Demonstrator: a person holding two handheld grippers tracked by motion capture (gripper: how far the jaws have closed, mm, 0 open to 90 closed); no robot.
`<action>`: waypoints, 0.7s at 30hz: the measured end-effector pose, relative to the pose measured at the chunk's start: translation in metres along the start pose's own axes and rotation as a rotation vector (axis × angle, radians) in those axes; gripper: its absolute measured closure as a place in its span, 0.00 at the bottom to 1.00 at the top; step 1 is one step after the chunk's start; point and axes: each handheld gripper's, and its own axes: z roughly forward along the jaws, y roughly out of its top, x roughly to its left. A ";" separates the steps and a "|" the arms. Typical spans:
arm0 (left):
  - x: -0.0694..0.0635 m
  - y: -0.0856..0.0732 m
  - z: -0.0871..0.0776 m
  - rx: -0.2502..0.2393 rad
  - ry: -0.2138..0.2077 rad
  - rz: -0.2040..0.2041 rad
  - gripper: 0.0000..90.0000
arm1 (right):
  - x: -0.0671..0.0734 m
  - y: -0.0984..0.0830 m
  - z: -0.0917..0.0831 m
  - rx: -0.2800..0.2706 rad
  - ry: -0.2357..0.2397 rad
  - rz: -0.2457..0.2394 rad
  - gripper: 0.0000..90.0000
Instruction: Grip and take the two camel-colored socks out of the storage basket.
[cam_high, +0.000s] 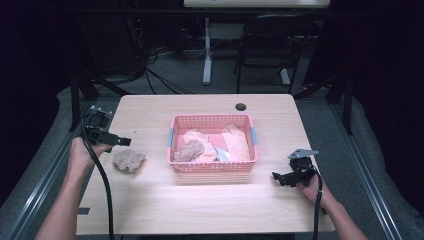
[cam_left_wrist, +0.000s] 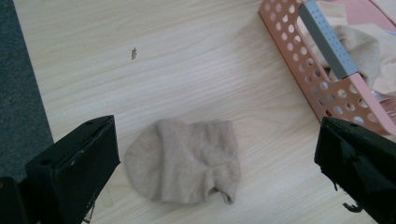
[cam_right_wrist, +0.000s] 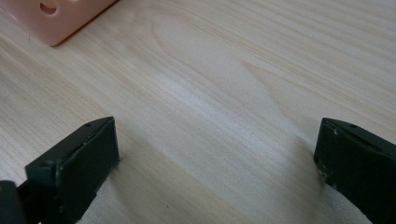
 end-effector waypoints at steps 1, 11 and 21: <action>0.000 0.000 0.000 0.000 0.000 0.000 0.00 | 0.000 0.000 0.000 0.000 0.000 0.000 0.00; -0.025 0.019 0.000 0.007 -0.025 0.070 0.00 | 0.000 0.000 0.000 0.000 0.000 0.000 0.00; -0.049 0.038 0.006 0.031 -0.039 0.137 0.00 | 0.000 0.000 0.000 -0.001 0.000 0.000 0.00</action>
